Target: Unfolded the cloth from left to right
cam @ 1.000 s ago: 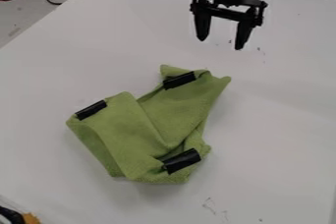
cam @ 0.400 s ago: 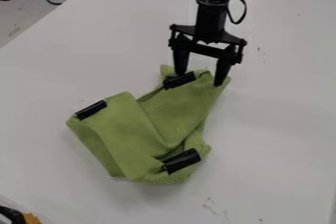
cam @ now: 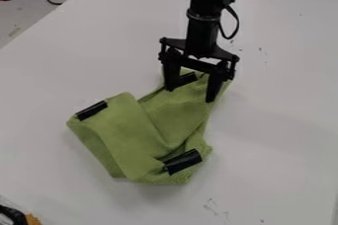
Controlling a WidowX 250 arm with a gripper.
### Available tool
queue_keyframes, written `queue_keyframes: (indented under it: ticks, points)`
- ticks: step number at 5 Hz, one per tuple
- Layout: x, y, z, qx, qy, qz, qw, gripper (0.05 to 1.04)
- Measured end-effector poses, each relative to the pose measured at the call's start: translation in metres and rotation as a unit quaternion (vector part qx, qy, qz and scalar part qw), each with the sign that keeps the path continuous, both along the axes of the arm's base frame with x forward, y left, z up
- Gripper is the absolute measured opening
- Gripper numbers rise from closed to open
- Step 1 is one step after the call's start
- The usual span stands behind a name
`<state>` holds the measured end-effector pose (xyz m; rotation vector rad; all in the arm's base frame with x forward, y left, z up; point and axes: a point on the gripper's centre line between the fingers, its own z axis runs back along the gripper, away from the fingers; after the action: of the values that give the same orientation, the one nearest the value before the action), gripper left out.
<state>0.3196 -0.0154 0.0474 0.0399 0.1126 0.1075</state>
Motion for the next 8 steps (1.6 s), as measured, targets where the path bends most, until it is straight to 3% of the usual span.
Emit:
queue_keyframes:
  ticks: [1, 3, 4, 6, 7, 8]
  points:
    - [-0.009, -0.005, 0.000, 0.006, -0.036, -0.022, 0.9991, 0.999]
    - [-0.010, -0.004, -0.012, 0.012, -0.057, -0.034, 0.9977, 0.999]
    - [-0.008, -0.006, -0.025, 0.009, -0.041, -0.042, 0.9982, 0.999]
    - [-0.007, -0.007, -0.031, 0.008, -0.036, -0.039, 0.9986, 0.951]
    - [-0.005, -0.006, -0.030, 0.012, -0.041, -0.033, 0.9986, 0.764]
    - [-0.005, -0.005, -0.031, 0.010, -0.042, -0.043, 0.9982, 0.428]
